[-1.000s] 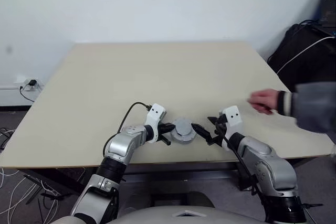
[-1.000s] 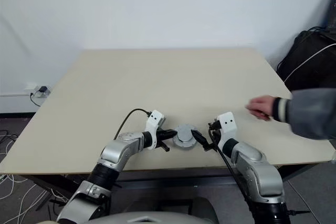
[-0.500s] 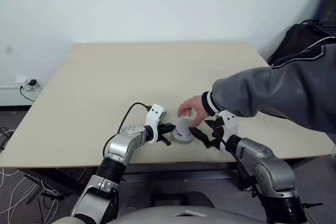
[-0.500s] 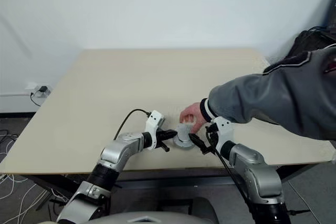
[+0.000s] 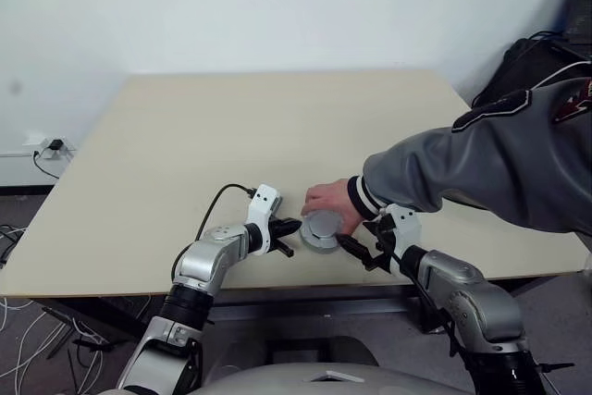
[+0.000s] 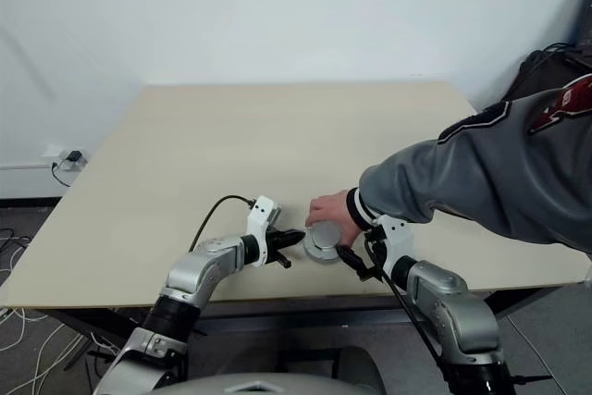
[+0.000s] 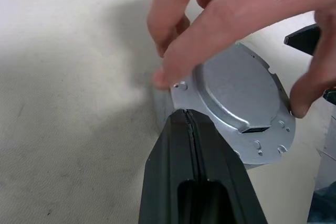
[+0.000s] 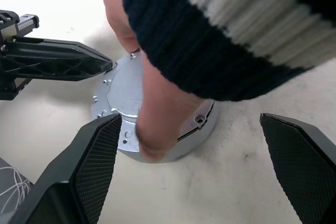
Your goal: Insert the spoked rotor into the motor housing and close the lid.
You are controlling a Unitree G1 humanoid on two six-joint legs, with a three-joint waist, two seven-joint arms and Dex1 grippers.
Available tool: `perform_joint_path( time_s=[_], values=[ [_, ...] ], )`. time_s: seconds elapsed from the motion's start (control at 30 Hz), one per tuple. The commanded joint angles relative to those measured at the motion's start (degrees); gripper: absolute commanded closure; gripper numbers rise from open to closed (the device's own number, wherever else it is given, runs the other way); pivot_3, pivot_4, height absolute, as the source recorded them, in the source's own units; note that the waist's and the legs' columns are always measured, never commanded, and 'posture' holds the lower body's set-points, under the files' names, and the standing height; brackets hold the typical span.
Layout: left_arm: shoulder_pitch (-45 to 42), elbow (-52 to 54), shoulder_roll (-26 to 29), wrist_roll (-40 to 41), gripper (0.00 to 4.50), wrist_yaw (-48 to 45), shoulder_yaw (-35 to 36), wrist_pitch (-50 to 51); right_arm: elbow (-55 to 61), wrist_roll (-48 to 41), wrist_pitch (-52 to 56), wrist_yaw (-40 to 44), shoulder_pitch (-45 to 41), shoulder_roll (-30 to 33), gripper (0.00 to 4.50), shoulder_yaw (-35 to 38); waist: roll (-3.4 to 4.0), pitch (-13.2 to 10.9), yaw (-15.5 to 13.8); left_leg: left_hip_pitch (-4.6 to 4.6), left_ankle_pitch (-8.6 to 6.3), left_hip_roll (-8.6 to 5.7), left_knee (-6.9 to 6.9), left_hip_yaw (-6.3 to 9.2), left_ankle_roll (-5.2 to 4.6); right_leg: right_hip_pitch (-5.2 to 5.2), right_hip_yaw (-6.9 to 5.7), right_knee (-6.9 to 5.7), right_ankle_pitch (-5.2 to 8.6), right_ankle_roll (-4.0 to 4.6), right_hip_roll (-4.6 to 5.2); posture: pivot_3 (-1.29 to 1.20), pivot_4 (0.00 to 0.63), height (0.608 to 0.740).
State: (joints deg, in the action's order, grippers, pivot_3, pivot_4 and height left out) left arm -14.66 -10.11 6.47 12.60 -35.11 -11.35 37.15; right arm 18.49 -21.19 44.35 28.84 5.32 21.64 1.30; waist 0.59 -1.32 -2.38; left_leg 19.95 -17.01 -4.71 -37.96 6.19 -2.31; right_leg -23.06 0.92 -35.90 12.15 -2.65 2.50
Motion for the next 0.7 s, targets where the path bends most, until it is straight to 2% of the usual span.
perform_joint_path(
  time_s=[0.03,0.7],
  values=[
    [-0.57,2.56,0.01,0.92,4.50,-0.03,0.32,0.01,2.14,-0.83,-0.82,0.03,-1.71,0.62,0.02,0.95,0.00,0.00,-0.01,0.00,0.00,0.00,0.00,0.00,0.00,0.00,0.00,0.00,0.00,0.00,0.00,0.00,0.000,0.740],
    [-0.23,4.04,1.14,1.40,4.50,-0.19,0.59,0.05,1.67,-0.94,-0.63,-0.09,-2.14,1.26,0.02,0.02,0.00,0.00,0.16,-0.03,0.01,0.00,0.00,0.00,0.01,0.01,0.01,-0.03,-0.01,0.02,-0.01,0.00,0.000,0.740]
  ],
)
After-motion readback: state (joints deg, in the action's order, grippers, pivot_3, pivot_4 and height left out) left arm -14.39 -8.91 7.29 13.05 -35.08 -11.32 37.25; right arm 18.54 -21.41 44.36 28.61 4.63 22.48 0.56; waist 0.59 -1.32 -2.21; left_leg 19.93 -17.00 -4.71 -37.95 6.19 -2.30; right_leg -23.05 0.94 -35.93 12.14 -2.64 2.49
